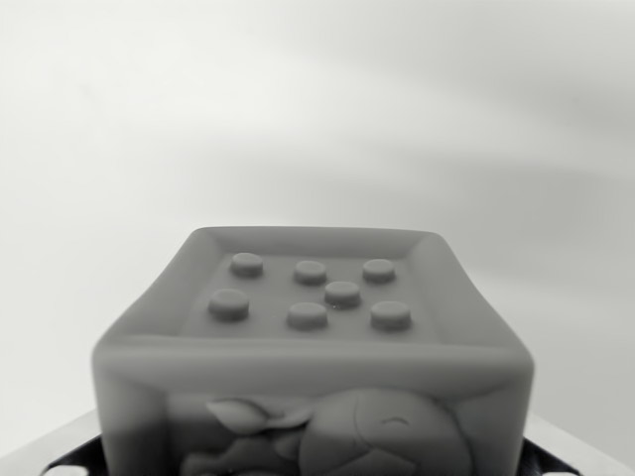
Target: Destack cube
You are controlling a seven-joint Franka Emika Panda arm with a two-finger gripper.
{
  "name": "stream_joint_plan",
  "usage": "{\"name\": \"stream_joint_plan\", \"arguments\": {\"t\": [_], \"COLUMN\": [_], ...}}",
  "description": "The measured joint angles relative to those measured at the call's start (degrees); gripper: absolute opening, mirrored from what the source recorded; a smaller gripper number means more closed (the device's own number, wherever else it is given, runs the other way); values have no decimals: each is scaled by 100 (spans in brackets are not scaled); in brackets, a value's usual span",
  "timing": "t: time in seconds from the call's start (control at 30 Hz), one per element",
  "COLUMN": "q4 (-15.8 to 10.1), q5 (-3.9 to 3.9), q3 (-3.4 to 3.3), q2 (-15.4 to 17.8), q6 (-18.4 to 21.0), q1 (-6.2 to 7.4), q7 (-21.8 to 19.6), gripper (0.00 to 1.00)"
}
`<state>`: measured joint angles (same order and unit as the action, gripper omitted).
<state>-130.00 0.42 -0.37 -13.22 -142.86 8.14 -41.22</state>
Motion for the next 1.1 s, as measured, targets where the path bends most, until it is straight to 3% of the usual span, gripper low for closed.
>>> {"name": "stream_joint_plan", "arguments": {"t": [1.1], "q4": [-181], "q5": [-92], "q3": [265], "q2": [70], "q6": [-111], "q1": [421], "q7": [165], "gripper": [0]}}
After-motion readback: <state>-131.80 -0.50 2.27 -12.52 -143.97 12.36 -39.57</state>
